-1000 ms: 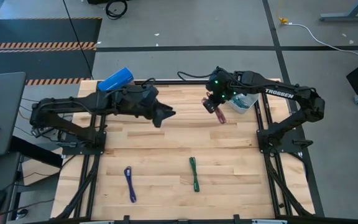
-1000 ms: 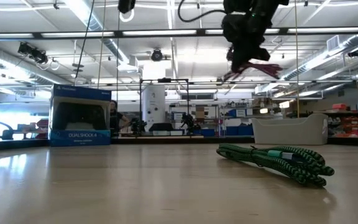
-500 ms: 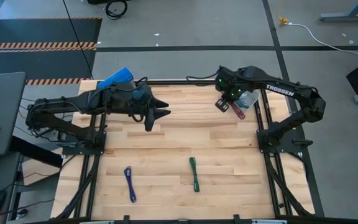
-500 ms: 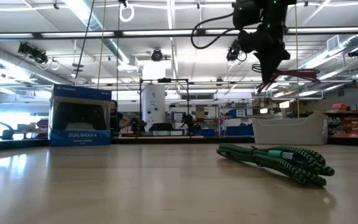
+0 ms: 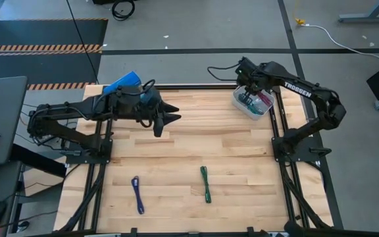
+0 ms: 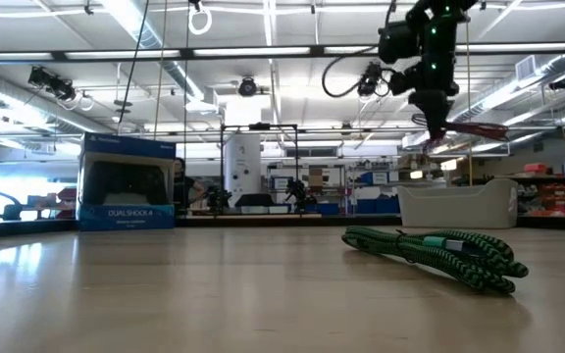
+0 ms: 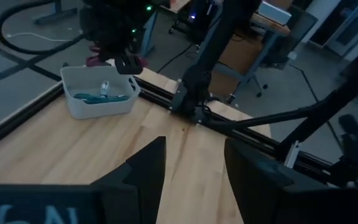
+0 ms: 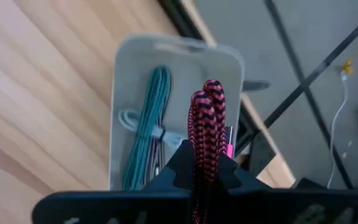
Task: Pick and place USB-C Cables
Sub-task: Put the ziptied light red USB charger cable into the bin, then put the ziptied green USB charger cable into the bin
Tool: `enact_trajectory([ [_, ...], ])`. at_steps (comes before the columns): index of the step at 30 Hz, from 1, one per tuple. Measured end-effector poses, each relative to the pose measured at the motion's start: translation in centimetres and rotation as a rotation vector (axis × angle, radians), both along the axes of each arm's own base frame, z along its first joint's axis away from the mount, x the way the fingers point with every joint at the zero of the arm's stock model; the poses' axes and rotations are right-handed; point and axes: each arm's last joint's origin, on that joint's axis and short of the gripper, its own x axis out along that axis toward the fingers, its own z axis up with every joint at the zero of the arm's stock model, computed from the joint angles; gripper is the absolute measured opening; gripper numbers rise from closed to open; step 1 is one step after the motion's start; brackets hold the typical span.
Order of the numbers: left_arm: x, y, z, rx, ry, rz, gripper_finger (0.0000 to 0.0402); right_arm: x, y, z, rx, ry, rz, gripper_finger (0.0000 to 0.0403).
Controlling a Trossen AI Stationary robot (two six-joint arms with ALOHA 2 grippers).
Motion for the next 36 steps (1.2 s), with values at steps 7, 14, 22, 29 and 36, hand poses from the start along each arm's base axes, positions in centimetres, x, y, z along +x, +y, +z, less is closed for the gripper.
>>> enact_trajectory([
  [7,0.1,-0.6,0.2,-0.040,-0.030,-0.010,0.0172,-0.9,-0.9,-2.7,0.042,-0.009,-0.024,0.0023],
  [14,0.1,-0.9,0.3,-0.094,-0.038,-0.007,0.0172,-0.7,-1.5,-4.1,0.000,-0.041,0.006,0.0027],
  [22,0.1,-0.9,0.2,-0.145,-0.043,-0.003,0.0172,-1.3,-2.4,-4.4,0.018,-0.113,-0.016,0.0092],
  [29,0.1,-0.9,0.2,-0.165,-0.044,-0.006,0.0172,-1.8,-2.9,-4.4,0.013,-0.119,-0.058,0.0173],
  [36,0.1,-1.0,0.2,-0.173,-0.043,-0.017,0.0172,-2.0,-2.7,-4.5,0.034,-0.104,-0.066,0.0196],
])
